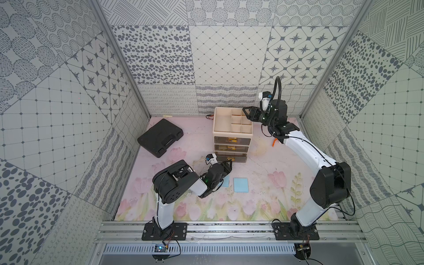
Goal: Please put the sticky notes in the drawer by color
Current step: Open the drawer in the storage box.
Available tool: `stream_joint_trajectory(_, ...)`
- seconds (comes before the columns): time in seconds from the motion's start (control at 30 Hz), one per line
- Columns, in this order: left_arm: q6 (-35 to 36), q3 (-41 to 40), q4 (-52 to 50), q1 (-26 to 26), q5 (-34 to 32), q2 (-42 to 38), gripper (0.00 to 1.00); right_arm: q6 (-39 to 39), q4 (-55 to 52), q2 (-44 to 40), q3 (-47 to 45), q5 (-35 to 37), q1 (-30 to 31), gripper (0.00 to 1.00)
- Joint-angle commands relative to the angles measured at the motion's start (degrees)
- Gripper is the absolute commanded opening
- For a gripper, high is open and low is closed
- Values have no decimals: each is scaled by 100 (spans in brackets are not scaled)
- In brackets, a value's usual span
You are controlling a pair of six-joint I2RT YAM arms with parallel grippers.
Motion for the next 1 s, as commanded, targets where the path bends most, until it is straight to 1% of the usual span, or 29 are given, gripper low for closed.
stream_joint_trajectory(0.0, -15, -13, 621, 54, -34, 70, 36, 11, -337, 208, -35, -31, -1, 52)
stream_joint_trajectory(0.1, -47, -69, 568, 52, 44, -59, 36, 23, -328, 212, -59, -18, 11, 52)
stream_joint_trajectory(0.23, -98, -209, 568, 50, -113, -266, 36, 38, -311, 226, -61, -31, 11, 53)
stream_joint_trajectory(0.33, -44, -132, 464, 53, -113, -325, 36, 46, -303, 245, -42, -42, 8, 52)
stream_joint_trajectory(0.6, -144, 93, 501, 146, 30, -94, 36, 36, -348, 299, 58, -52, 11, 52)
stream_joint_trajectory(0.97, -33, 254, 525, 266, 63, 57, 34, 23, -287, 309, 14, -157, 4, 52)
